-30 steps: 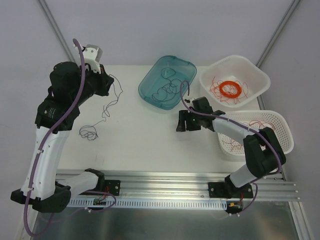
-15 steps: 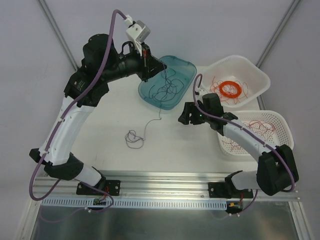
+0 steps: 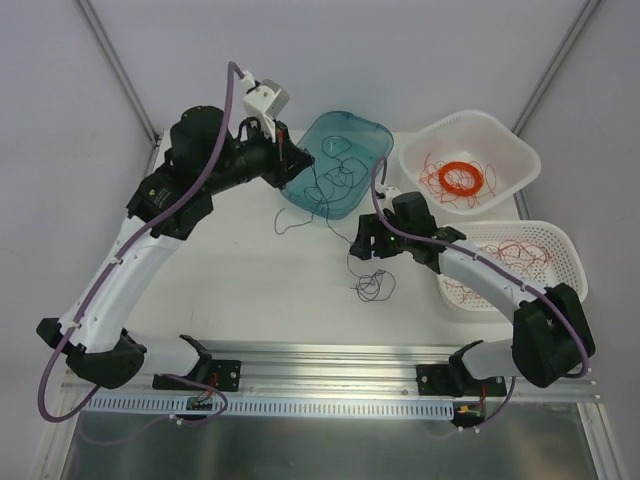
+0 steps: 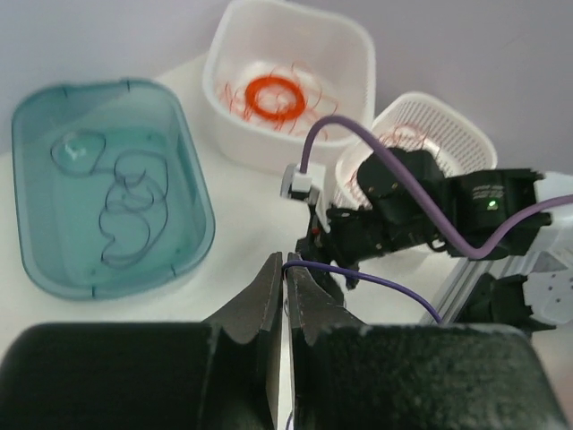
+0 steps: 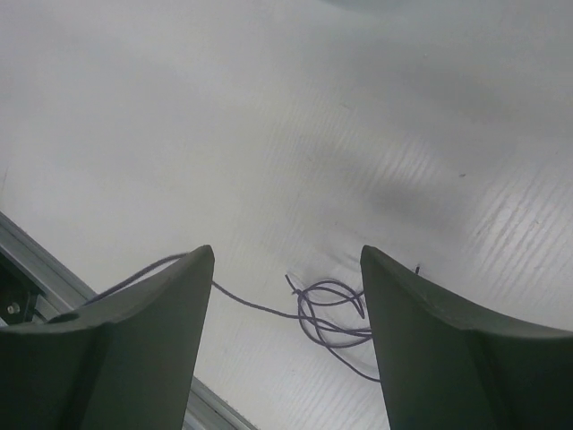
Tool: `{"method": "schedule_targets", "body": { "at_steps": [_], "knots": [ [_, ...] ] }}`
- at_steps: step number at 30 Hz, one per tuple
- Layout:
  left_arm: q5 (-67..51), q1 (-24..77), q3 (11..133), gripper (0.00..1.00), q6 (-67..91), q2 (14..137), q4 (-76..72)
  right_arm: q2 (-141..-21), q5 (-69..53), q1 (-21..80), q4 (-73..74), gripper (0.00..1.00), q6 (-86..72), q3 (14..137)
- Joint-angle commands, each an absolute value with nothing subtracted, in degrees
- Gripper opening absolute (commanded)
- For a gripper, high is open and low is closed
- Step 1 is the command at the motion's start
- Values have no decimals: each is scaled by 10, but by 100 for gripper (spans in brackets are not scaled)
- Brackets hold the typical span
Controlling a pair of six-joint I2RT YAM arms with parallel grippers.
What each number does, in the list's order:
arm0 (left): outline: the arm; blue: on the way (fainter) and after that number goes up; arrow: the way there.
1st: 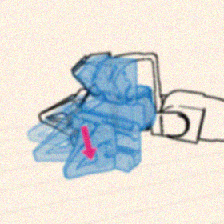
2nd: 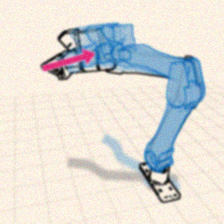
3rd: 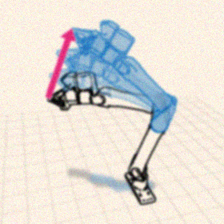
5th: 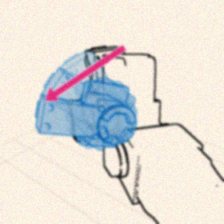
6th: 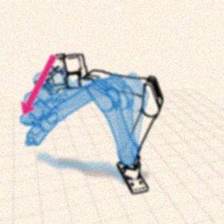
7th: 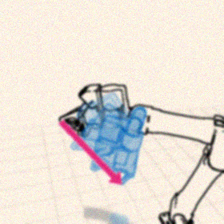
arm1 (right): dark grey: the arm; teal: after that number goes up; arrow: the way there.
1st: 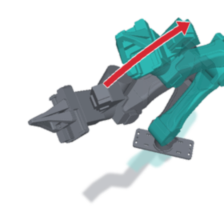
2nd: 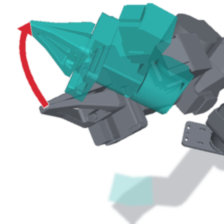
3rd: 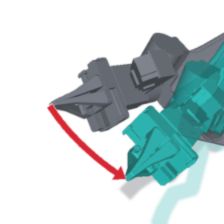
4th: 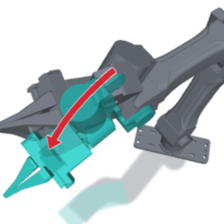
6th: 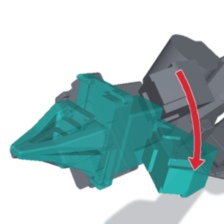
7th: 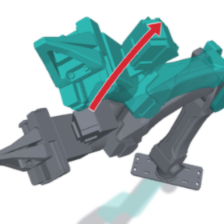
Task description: Untangle the cables
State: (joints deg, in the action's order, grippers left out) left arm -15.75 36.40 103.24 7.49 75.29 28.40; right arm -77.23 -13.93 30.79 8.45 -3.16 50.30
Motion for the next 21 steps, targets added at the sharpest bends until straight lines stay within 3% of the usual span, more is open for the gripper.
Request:
{"method": "schedule_targets", "body": {
  "at_steps": [1, 14, 21],
  "knots": [
    [-113, 366, 960, 0, 98, 730, 256, -796, -120, 322, 86, 70, -23, 496],
    [-68, 366, 874, 0, 110, 698, 246, -742, 55, 326, 177, 69, -91, 448],
    [-45, 366, 863, 0, 96, 693, 246, -771, 42, 326, 174, 61, -161, 416]
  ]
}}
